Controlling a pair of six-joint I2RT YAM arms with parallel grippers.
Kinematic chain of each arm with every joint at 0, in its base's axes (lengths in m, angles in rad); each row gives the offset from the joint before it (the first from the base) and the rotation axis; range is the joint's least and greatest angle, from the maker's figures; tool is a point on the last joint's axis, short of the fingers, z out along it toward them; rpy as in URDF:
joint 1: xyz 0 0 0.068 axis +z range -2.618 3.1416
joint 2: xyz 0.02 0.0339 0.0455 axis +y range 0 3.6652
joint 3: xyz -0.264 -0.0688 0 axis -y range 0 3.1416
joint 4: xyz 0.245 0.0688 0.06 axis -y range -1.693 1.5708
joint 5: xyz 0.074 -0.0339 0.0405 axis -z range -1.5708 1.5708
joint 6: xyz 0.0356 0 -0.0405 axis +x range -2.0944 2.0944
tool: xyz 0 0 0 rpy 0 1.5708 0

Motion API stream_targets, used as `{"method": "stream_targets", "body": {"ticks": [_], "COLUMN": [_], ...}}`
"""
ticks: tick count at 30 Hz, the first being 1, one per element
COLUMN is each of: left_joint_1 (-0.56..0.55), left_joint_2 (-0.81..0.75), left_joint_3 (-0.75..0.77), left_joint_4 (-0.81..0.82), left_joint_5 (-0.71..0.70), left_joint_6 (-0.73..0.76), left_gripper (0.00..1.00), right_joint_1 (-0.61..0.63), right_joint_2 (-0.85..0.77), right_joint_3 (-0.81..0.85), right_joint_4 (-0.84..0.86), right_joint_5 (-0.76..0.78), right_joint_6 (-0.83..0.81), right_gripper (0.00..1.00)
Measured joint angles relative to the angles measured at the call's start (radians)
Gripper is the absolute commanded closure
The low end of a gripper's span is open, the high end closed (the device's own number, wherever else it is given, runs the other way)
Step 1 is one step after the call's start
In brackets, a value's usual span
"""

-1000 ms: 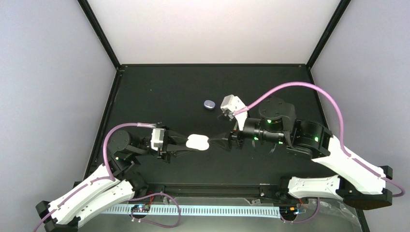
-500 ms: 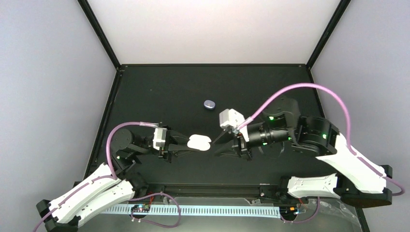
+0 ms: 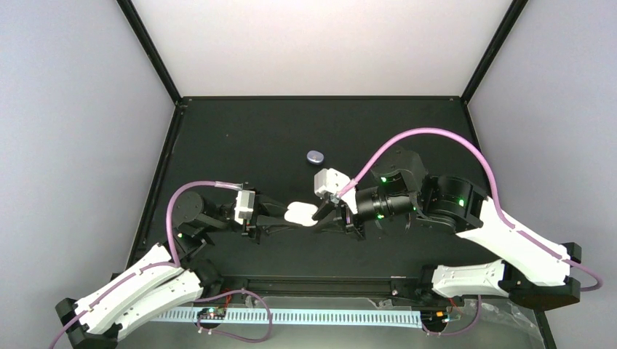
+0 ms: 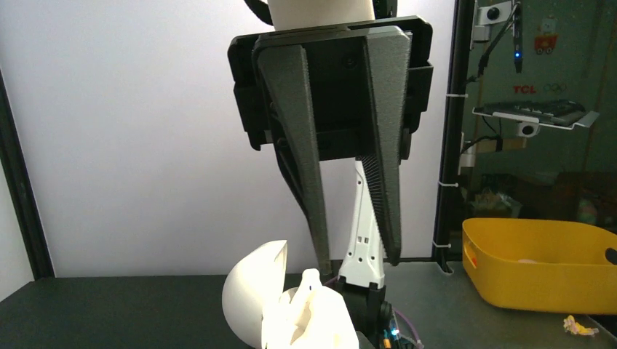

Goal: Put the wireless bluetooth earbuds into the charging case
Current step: Adjust the earbud with the charging case.

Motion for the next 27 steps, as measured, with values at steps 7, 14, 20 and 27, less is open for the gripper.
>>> {"method": "stream_targets", "body": {"ticks": [7,14,20,27], "left_joint_1": [0.000,0.001,0.007,0.006], "left_joint_2": [0.000,0.000,0.006,0.013], "left_joint_3": [0.000,0.000,0.000,0.000], "left_joint_4": [-0.003,-0.004,-0.005,-0.004], "left_joint_5": [-0.012,-0.033,-0.051,-0.051], "left_joint_6": [0.000,0.001,0.005,0.007], "left_gripper": [0.98,0.98,0.98,0.98], "right_joint_1": [0.000,0.001,0.002,0.003], "right_joint_2": [0.000,0.000,-0.002,-0.015], "right_joint_3": [-0.010,-0.013,-0.021,-0.038], "right_joint_4": [0.020,0.030,0.038,0.059], "right_joint_5": [0.068,0.100,0.143,0.179], "right_joint_6": [0.000,0.000,0.003,0.006], "right_gripper": [0.79,0.78,0.73,0.69]}}
